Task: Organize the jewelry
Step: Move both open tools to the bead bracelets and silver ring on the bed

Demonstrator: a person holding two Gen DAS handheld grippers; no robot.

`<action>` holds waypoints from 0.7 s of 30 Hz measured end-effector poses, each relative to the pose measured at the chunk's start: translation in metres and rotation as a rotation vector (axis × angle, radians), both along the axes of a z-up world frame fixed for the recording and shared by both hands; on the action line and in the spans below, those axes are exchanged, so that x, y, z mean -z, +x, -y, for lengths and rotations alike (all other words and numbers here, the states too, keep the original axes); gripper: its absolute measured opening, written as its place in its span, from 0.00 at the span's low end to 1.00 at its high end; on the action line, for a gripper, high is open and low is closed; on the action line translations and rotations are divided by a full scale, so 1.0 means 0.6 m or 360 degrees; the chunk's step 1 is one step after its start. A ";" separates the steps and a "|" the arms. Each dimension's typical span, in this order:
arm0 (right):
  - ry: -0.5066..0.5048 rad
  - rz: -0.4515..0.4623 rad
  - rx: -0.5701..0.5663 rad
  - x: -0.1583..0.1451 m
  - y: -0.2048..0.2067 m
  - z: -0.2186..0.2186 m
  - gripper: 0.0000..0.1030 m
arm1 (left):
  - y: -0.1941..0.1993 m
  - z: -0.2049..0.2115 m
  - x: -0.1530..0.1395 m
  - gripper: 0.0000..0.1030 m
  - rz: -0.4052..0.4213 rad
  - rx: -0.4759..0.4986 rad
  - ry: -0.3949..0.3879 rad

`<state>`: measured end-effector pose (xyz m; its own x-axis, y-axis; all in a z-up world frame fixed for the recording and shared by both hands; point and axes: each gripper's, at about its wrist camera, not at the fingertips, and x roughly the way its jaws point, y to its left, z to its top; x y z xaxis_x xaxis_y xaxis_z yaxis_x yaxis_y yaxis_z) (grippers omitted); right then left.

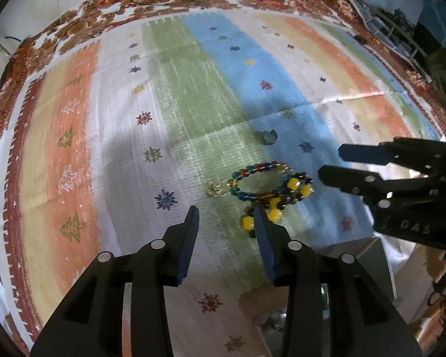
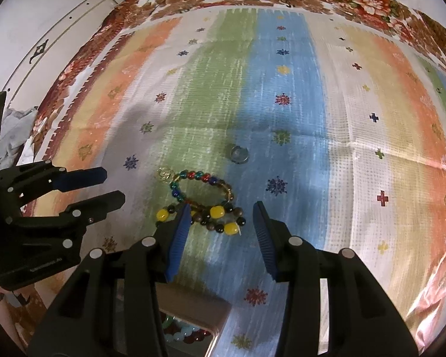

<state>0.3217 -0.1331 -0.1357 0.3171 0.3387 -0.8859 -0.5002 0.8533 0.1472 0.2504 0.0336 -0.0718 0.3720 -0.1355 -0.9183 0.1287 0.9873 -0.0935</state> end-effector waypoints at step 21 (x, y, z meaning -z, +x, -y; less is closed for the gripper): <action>-0.0082 -0.0085 0.0046 0.047 0.067 -0.031 0.45 | 0.054 0.000 0.057 0.37 -0.0118 0.0046 0.0149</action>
<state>0.3618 -0.1147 -0.1640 0.2778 0.2836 -0.9178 -0.4681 0.8743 0.1285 0.2827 0.0334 -0.1060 0.2996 -0.0576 -0.9523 0.1533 0.9881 -0.0116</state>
